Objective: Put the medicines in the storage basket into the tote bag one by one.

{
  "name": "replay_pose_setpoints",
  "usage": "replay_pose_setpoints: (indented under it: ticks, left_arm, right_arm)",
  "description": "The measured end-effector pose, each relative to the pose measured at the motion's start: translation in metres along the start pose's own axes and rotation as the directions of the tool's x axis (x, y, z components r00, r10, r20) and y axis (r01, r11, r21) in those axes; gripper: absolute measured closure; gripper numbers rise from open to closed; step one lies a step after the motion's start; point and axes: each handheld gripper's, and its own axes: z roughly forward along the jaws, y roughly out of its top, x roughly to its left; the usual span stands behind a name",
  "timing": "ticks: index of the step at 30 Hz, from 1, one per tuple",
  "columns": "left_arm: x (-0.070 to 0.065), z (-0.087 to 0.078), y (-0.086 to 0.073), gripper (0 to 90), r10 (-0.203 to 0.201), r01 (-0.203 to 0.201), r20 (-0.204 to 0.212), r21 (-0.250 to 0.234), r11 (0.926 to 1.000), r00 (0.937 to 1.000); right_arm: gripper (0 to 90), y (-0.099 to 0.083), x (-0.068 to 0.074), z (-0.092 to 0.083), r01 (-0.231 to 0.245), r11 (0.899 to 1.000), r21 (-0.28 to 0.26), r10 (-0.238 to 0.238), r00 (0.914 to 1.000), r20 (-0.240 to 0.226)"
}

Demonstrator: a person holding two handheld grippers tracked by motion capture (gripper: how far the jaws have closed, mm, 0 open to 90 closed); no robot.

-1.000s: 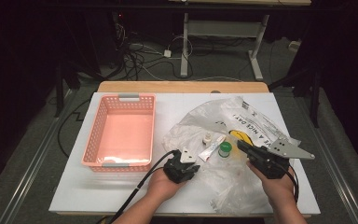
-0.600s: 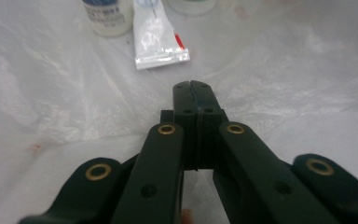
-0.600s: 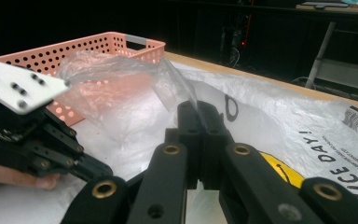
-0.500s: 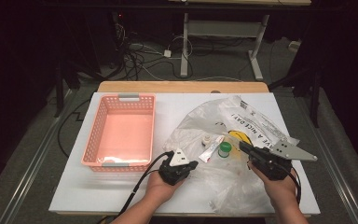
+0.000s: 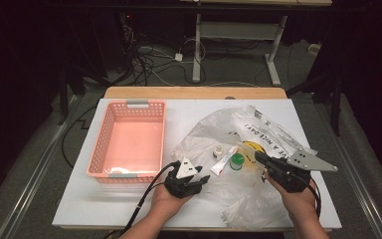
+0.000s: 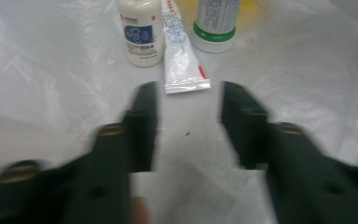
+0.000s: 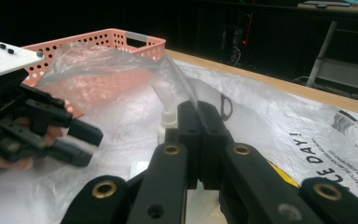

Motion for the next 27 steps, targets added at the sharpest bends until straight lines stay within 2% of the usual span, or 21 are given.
replay_pose_setpoints:
  ticks: [1,2,3,4,6,7,8,9,11,14,16,17,20,21,23,27]
  left_arm:
    - [-0.001,0.006,0.002,27.8,0.006,-0.006,-0.001,0.066,0.9978,1.0000]
    - [0.000,0.014,0.003,15.0,-0.015,0.011,0.019,0.151,0.9884,0.9997]
    - [-0.001,0.022,0.001,8.9,-0.027,0.018,0.040,0.212,0.9770,0.9988]
    - [-0.005,0.022,0.002,6.3,0.006,-0.010,0.017,0.223,0.9748,0.9998]
    - [-0.006,0.022,0.002,7.7,-0.003,0.001,0.007,0.223,0.9748,1.0000]
    - [-0.006,0.020,0.001,13.3,-0.016,0.017,-0.009,0.204,0.9788,0.9998]
    - [-0.007,0.019,0.000,23.6,-0.016,0.019,-0.015,0.180,0.9834,0.9998]
    - [-0.009,0.018,-0.001,35.9,0.014,-0.014,0.001,0.170,0.9853,0.9999]
    - [-0.013,0.018,-0.001,55.6,0.038,-0.041,0.021,0.163,0.9857,0.9991]
    - [-0.012,0.018,-0.001,68.9,0.016,-0.019,0.021,0.158,0.9873,0.9997]
    - [-0.011,0.017,-0.002,83.9,0.003,-0.003,-0.001,0.154,0.9881,1.0000]
    - [-0.010,0.017,-0.002,87.9,0.002,-0.002,0.000,0.155,0.9879,1.0000]
    - [-0.007,0.015,-0.003,88.2,-0.017,0.013,0.027,0.140,0.9901,0.9995]
    - [-0.007,0.014,-0.004,88.2,-0.012,0.007,0.038,0.126,0.9920,0.9992]
    - [-0.009,0.010,-0.005,88.2,0.000,-0.002,0.026,0.085,0.9964,0.9997]
    - [-0.006,0.003,-0.008,88.3,-0.040,0.040,0.004,0.014,0.9991,0.9992]
  right_arm:
    - [90.0,0.000,0.000,0.000,-0.001,1.000,0.001,0.001,1.0000,-0.001]
    - [90.0,0.000,0.000,0.000,0.005,1.000,0.003,-0.005,1.0000,-0.003]
    - [90.0,0.000,0.001,0.001,0.007,1.000,0.003,-0.007,1.0000,0.000]
    - [90.0,0.000,0.001,0.001,0.007,1.000,0.003,-0.007,1.0000,-0.001]
    - [90.0,0.000,0.001,0.001,0.007,1.000,0.004,-0.007,1.0000,0.000]
    - [90.0,0.000,0.001,0.001,0.006,1.000,0.005,-0.006,1.0000,0.000]
    - [90.0,0.000,0.001,0.002,0.006,1.000,0.005,-0.006,1.0000,0.000]
    - [90.0,0.000,0.002,0.002,0.001,1.000,0.005,-0.001,1.0000,0.000]
    - [90.0,0.000,0.003,0.002,0.002,1.000,0.006,-0.002,1.0000,0.001]
    - [90.0,0.000,0.004,0.004,0.005,1.000,0.013,-0.005,1.0000,0.000]
    - [90.0,-0.001,0.005,0.005,0.012,1.000,0.017,-0.012,0.9999,0.000]
    - [90.0,-0.001,0.006,0.005,0.011,1.000,0.017,-0.011,0.9999,0.000]
    - [90.0,-0.001,0.006,0.004,0.008,1.000,0.014,-0.008,1.0000,0.001]
    - [90.0,-0.001,0.006,0.004,0.009,1.000,0.013,-0.009,1.0000,0.001]
    - [90.0,-0.002,0.006,0.004,0.011,1.000,0.009,-0.011,0.9999,0.001]
    - [90.0,-0.002,0.006,0.004,0.008,1.000,0.000,-0.008,1.0000,0.000]
